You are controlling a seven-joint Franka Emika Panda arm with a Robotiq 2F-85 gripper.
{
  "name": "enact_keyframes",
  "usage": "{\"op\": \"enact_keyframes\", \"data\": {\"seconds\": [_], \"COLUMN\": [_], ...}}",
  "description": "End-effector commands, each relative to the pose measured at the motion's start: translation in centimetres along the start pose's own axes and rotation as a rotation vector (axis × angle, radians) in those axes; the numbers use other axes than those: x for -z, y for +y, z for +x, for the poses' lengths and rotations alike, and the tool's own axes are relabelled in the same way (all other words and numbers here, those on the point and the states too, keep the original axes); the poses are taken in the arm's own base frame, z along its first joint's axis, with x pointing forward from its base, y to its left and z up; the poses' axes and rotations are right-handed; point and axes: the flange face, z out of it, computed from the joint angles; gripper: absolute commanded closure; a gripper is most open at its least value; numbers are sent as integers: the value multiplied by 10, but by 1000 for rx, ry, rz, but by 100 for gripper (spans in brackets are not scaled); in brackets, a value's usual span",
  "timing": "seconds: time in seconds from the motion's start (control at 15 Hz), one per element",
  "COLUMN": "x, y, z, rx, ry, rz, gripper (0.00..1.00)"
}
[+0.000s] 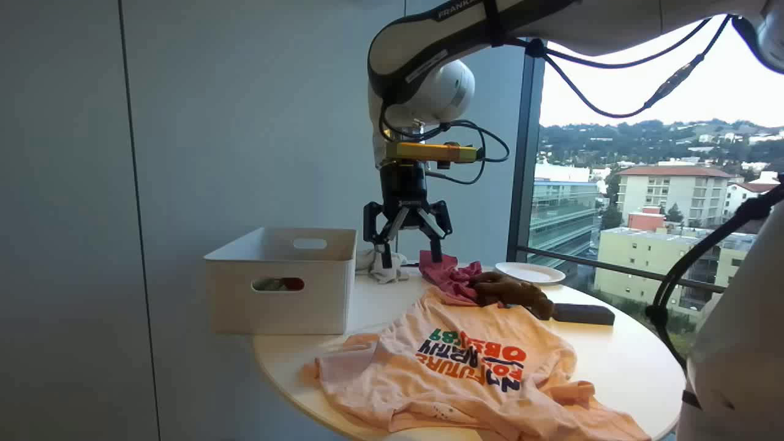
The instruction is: Put the toy moose on the pink shirt, wrap it up and put it inside the white basket
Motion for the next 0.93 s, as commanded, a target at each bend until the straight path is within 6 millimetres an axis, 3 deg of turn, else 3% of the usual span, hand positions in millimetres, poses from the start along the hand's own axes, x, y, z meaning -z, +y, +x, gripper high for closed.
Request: {"op": "enact_keyframes", "data": {"seconds": [0.0,0.4,0.53,0.67,0.87], "x": [2,5,15,26,48], "y": [0,0,19,37,85], "z": [0,2,6,33,85], "rx": [0,0,-62,-145,-305], "ry": [3,9,35,59,108], "rz": [1,5,38,80,147], "gripper": [0,0,0,0,0]}}
